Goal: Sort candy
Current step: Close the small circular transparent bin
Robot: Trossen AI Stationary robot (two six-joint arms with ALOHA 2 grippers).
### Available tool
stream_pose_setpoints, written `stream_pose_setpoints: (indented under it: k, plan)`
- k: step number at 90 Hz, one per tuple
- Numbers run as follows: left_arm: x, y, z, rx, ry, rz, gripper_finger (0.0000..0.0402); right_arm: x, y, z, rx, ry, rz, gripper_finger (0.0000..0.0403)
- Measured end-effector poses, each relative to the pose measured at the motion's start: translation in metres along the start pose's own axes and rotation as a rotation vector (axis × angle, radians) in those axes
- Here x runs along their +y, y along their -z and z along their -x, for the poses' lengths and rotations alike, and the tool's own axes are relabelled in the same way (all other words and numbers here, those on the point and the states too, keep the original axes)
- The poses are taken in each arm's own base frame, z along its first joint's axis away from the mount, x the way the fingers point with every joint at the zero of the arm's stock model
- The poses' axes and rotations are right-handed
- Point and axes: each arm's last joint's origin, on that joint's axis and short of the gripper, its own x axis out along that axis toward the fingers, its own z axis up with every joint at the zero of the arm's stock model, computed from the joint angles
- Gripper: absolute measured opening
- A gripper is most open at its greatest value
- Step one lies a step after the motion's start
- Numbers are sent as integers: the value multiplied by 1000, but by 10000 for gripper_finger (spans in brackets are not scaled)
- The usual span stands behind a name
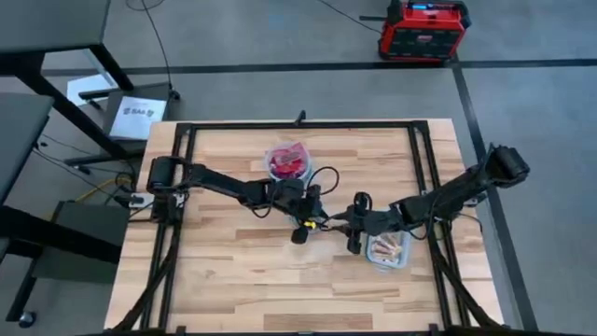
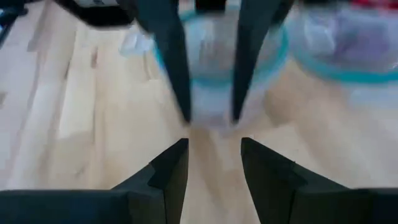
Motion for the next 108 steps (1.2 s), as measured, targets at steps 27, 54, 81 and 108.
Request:
stream_pose_setpoints:
  k: [27, 54, 81, 108]
  plan:
    - [3, -32, 35, 73, -51, -19, 107, 2, 0, -7, -31, -10, 12, 148]
    - [2, 1, 80, 146, -77, 45, 107, 4, -20, -7, -95, -9, 44, 207]
    - [-5, 12, 104, 124, -109, 115, 107, 16, -57, -9, -186, -24, 265, 208]
    - [-12, 24, 92, 176, -86, 179, 107, 7, -54, -24, -100, -202, 284, 200]
